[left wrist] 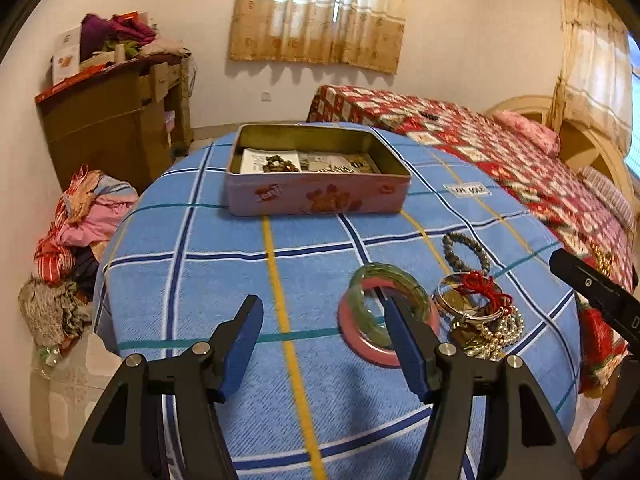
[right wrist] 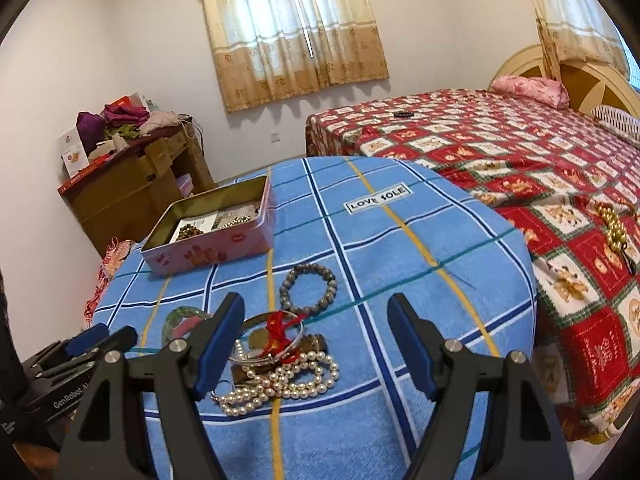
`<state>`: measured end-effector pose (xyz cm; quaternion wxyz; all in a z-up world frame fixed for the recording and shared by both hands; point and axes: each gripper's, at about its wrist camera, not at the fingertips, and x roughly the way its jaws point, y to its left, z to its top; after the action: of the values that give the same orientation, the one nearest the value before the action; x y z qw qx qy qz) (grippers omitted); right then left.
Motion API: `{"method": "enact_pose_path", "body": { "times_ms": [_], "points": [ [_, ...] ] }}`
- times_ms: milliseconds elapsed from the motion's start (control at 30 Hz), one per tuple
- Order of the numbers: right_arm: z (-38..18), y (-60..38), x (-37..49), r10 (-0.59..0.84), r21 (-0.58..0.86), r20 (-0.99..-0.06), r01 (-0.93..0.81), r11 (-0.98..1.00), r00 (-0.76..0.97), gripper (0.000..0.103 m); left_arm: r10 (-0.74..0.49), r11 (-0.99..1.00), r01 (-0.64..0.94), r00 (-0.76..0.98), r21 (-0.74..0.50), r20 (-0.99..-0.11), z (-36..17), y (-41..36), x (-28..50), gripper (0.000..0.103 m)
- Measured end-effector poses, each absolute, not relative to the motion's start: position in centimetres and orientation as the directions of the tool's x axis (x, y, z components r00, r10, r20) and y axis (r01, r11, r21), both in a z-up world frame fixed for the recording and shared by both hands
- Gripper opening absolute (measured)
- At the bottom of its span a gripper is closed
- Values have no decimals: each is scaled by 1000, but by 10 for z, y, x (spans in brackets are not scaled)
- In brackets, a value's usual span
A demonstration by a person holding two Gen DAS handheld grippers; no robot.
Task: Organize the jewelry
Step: 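Reach the left tool to the green jade bangle and grasp it, then lift the jade bangle with the left tool while the right tool grasps the pink bangle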
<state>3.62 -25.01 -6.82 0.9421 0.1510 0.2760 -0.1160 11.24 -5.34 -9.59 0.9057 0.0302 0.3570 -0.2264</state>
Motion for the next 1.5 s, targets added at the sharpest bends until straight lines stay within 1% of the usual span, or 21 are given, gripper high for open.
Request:
{"method": "enact_pose_path", "body": {
  "times_ms": [200, 267, 300, 333, 367, 433, 533, 567, 600, 900, 1000, 1133, 1267, 1333, 1400, 1467, 1500],
  "points": [
    [-71, -249, 37, -125, 221, -560, 293, 930, 819, 77, -390, 886, 455, 621, -92, -680, -103, -76, 124, 64],
    [-73, -249, 38, -122, 222, -564, 292, 930, 817, 77, -381, 879, 472, 616, -64, -690, -107, -85, 127, 57],
    [-73, -249, 39, -117, 226, -567, 291, 929, 815, 77, -374, 877, 477, 613, -52, -696, -109, -88, 128, 48],
    [-74, -249, 39, -115, 229, -569, 292, 929, 814, 77, -369, 876, 479, 600, -50, -710, -113, -90, 131, 42],
    [-74, -250, 39, -114, 233, -570, 293, 927, 814, 77, -374, 874, 481, 584, -64, -721, -116, -90, 133, 39],
    [-74, -250, 39, -117, 234, -569, 297, 926, 814, 77, -395, 868, 486, 559, -98, -729, -121, -88, 136, 27],
    [-76, -252, 39, -114, 243, -573, 300, 923, 812, 77, -420, 859, 498, 559, -115, -714, -120, -85, 135, 18],
    [-77, -252, 39, -111, 246, -575, 301, 921, 811, 77, -438, 854, 505, 562, -128, -701, -118, -83, 134, 11],
    [-78, -252, 40, -108, 250, -578, 301, 920, 809, 77, -450, 849, 509, 564, -138, -693, -115, -82, 134, 10],
    [-77, -252, 39, -108, 253, -575, 303, 919, 811, 77, -525, 828, 529, 613, -186, -591, -76, -65, 126, 10],
    [-76, -249, 40, -93, 257, -573, 287, 923, 814, 77, -524, 833, 525, 641, -177, -561, -62, -54, 123, 10],
    [-75, -240, 42, -56, 254, -567, 239, 937, 822, 77, -502, 851, 495, 668, -175, -550, -54, -35, 122, 10],
    [-75, -222, 54, 55, 276, -577, 131, 952, 815, 77, -446, 882, 450, 702, -139, -556, -56, -19, 124, 10],
    [-75, -211, 60, 89, 262, -581, 82, 962, 809, 77, -441, 887, 437, 707, -149, -553, -56, -14, 123, 10],
    [-77, -195, 67, 163, 263, -591, -3, 965, 790, 77, -433, 892, 426, 712, -150, -553, -57, -10, 125, 10],
    [-81, -178, 76, 234, 267, -611, -81, 960, 756, 74, -420, 898, 418, 717, -139, -556, -58, -9, 126, 10],
    [-84, -173, 81, 249, 262, -621, -102, 960, 743, 67, -416, 900, 412, 716, -141, -561, -59, -7, 128, 10]
  ]
}}
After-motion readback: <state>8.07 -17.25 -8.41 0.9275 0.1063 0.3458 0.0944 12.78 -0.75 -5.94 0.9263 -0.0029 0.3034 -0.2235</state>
